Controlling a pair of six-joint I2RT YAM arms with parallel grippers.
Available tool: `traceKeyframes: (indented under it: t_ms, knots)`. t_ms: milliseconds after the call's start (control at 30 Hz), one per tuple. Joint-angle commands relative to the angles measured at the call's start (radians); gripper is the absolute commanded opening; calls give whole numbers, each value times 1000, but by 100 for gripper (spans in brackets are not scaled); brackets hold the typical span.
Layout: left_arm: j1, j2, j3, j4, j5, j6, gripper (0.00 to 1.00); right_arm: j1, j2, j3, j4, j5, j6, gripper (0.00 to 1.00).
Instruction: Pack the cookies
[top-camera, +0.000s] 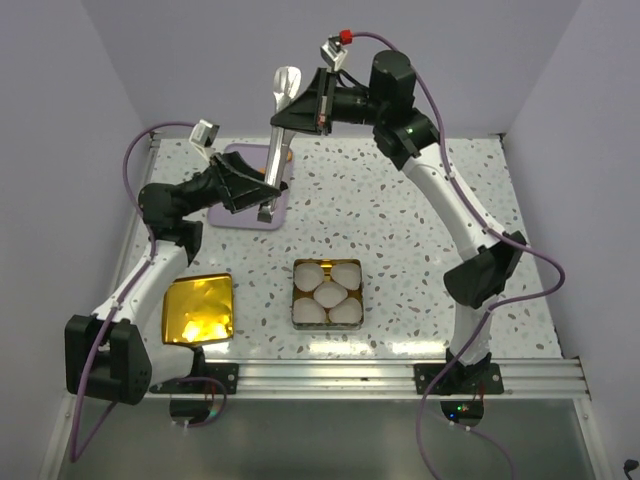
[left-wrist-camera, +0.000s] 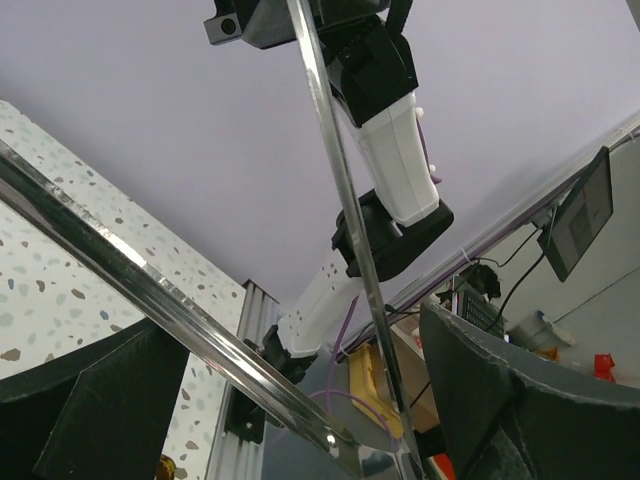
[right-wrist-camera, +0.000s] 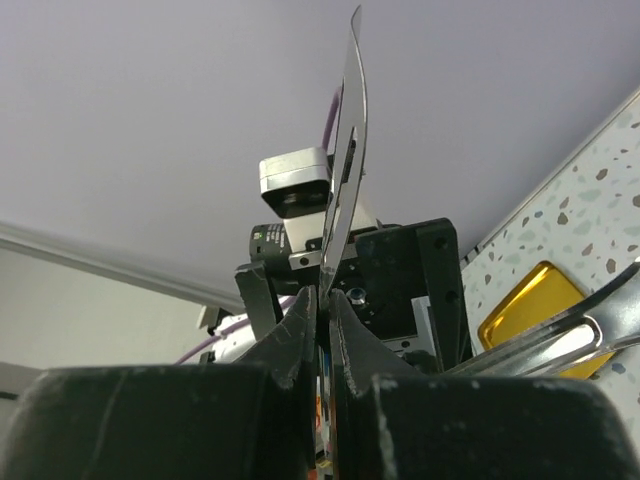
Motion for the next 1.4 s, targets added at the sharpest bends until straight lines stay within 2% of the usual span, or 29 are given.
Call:
traceKeyframes:
  t_ms: [0,333,733,867,967,1367]
  knots:
    - [-4,-4,29,59,-10,-16,100,19,-37,12,100,-48,2,0]
    - [-4,-7,57,4,-36,14,85,36,-162,-253,244,-54,-20,0]
    - [-18,-36,80,-180,-42,141,75,92,-148,-287,252,9,-53,0]
    - [-18,-48,77,-221,-47,169,66,108,-157,-318,277,19,-49,0]
    - [-18,-55,80,-235,-44,177,56,118,-165,-344,309,22,-41,0]
    - [-18,-91,69,-361,-54,256,49,114,-245,-385,193,116,-151,0]
